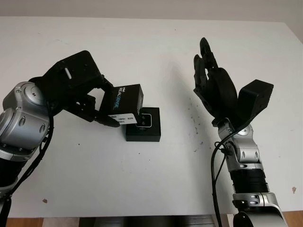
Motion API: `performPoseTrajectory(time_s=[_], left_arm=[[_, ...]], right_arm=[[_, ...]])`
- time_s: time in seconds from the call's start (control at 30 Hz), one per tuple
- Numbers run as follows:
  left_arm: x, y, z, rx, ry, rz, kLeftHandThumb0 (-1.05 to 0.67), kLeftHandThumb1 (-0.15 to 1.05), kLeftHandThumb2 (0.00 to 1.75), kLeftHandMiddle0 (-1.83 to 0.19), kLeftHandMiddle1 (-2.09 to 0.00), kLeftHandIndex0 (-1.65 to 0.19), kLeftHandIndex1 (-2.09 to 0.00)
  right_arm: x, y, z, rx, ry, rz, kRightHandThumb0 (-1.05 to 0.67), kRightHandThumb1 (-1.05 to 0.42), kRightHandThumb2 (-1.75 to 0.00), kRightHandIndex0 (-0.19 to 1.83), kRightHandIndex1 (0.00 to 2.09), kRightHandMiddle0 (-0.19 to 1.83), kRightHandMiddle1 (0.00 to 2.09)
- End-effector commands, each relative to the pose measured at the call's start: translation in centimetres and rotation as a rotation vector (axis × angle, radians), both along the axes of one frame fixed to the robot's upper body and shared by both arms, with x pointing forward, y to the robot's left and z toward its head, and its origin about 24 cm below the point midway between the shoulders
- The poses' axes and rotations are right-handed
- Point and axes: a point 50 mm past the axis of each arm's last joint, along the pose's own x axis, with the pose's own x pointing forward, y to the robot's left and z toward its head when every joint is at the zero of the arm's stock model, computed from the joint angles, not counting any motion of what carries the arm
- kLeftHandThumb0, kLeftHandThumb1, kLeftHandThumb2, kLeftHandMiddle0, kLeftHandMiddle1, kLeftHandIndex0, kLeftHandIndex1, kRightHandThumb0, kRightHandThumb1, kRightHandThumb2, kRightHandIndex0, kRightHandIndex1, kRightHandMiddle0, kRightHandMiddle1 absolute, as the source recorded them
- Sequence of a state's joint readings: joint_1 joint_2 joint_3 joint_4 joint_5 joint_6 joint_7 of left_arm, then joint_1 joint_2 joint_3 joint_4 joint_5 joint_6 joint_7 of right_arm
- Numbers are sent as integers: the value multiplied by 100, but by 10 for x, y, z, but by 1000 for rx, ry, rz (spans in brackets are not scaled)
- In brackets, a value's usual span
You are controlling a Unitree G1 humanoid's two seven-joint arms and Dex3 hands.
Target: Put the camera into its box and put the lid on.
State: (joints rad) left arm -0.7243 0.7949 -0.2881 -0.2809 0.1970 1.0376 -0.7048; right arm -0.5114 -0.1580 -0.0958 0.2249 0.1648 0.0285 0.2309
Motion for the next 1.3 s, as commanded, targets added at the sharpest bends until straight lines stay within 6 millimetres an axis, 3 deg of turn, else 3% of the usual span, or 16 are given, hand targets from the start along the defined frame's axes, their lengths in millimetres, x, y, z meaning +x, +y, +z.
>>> performPoseTrajectory(time_s=[0.0, 0.27, 0.43, 0.6, 0.73, 0.9, 1.07, 1.13, 1.27], left_arm=[[1, -4, 6, 4, -19, -2, -36, 105, 22, -60, -209, -38, -209], [1, -12, 6, -47, 14, -2, -33, 105, 25, -54, -209, -38, -209], [0, -20, 6, -66, 55, 5, -34, 105, 26, -63, -209, -51, -209], [-2, -26, 5, -57, 55, -26, -34, 105, 27, -42, -209, -36, -209], [-2, -26, 1, -79, 62, -57, -33, 105, 27, -47, -209, -48, -209], [-2, -27, -1, -60, 74, -59, -33, 105, 27, -42, -209, -46, -209], [-2, -29, -3, -39, 75, -73, -34, 105, 27, -55, -209, -44, -209], [-1, -29, -5, -39, 73, -77, -35, 105, 26, -38, -209, -30, -203], [-1, -27, -10, -47, 75, -85, -36, 105, 24, -21, -209, -24, -201]], right_arm=[[-1, 1, 2, 0, -19, 0, -70, -105, -68, -19, 0, -19, 0], [-1, 3, 2, 15, -13, -4, -70, -105, -67, -19, 0, -19, 0], [-1, 3, 2, 9, -18, -7, -70, -105, -67, -19, 0, -19, 0], [-2, 3, 4, 17, -20, -16, -68, -105, -69, -19, 0, -19, 0], [-2, 3, 4, 16, -25, -12, -68, -105, -68, -19, 0, -19, 0], [-2, 4, 3, 11, -21, -13, -70, -105, -67, -19, 0, -19, 0], [-2, 4, 3, 7, -20, -11, -71, -105, -67, -19, 0, -19, 0], [-2, 5, 2, 7, -21, -11, -70, -105, -67, -19, 0, -19, 0], [-2, 5, 2, 8, -20, -16, -71, -105, -67, -19, 0, -19, 0]])
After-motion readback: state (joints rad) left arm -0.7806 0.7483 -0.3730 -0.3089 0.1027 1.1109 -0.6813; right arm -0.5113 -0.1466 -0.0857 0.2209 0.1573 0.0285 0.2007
